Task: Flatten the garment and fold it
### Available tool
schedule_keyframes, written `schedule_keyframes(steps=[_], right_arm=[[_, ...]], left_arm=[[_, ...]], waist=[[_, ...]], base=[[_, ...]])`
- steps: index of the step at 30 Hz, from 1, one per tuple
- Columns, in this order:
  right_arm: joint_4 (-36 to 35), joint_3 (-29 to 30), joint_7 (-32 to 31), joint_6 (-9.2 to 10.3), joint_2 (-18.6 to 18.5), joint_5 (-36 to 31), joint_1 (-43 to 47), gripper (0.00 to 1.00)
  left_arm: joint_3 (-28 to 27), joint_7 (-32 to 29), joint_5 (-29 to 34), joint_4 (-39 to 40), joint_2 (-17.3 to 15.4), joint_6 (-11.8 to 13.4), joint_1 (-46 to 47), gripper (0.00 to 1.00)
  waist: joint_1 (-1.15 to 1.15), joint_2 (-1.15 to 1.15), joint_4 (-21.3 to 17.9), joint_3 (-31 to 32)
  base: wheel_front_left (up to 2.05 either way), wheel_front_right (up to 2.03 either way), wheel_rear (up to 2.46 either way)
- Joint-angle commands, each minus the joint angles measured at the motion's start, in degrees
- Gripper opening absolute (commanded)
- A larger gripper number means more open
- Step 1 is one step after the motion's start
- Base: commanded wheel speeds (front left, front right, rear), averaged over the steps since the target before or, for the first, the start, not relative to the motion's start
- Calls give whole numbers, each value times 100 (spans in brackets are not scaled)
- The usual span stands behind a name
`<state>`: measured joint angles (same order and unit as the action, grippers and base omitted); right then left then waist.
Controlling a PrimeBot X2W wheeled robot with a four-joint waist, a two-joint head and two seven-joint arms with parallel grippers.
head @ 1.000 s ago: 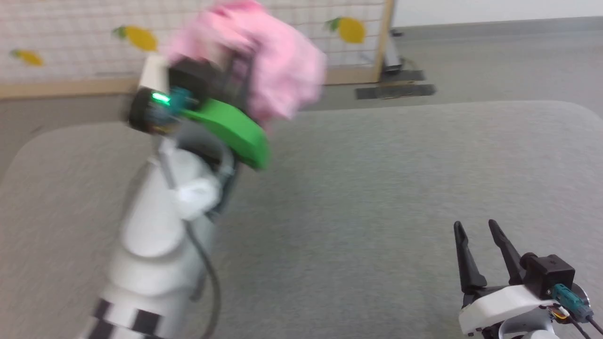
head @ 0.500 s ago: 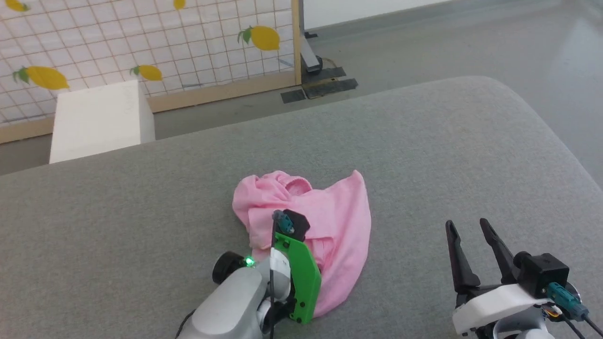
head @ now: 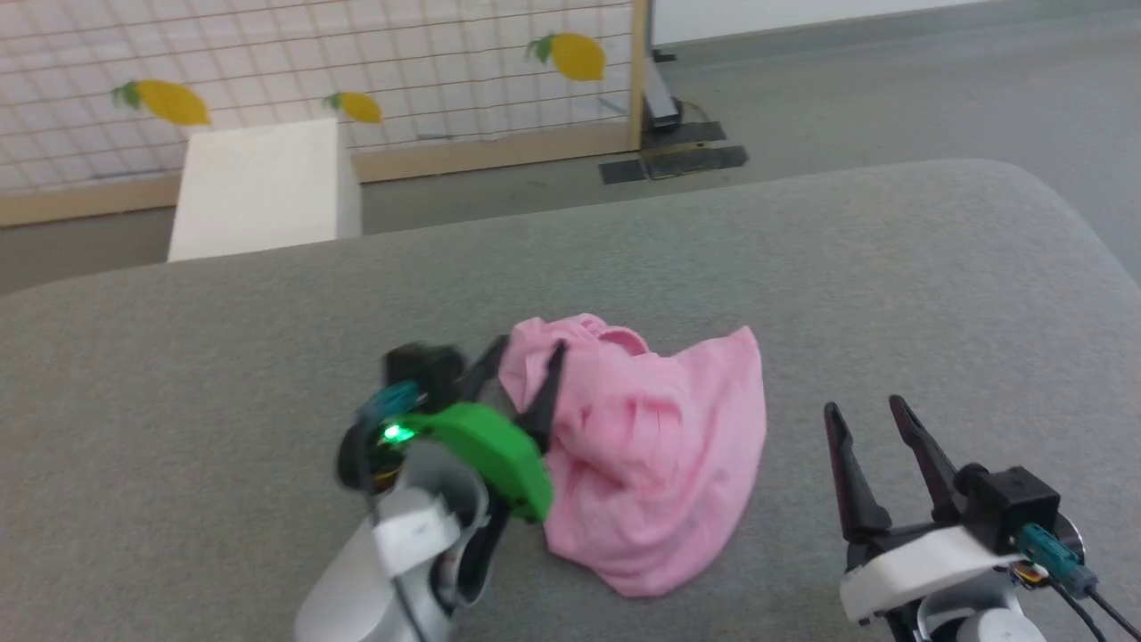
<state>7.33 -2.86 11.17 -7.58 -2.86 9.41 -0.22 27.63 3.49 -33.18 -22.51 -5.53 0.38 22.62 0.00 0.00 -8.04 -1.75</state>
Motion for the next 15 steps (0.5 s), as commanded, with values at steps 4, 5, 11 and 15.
schedule_keyframes(steps=[4, 5, 11, 15], right_arm=[[-152, -238, -110, 9, -1, -191, -318, 100], [-169, -352, -175, 9, -1, -284, -405, 100], [194, -1227, -1227, 9, -5, -634, -887, 100], [544, -1790, -2332, 9, -130, -612, -1124, 100]], left_arm=[[-395, 855, 174, 433, -253, 363, -573, 100], [-491, 978, 224, 525, -288, 438, -683, 100], [-1092, 1146, 551, 1150, -228, 634, -1226, 100], [-1459, 1149, 789, 1395, -58, 500, -1498, 100]], waist=[[0, 0, 646, -120], [0, 0, 767, -155], [0, 0, 1295, -311], [0, 0, 1593, -361]], base=[[0, 0, 0], [0, 0, 0], [0, 0, 0], [0, 0, 0]])
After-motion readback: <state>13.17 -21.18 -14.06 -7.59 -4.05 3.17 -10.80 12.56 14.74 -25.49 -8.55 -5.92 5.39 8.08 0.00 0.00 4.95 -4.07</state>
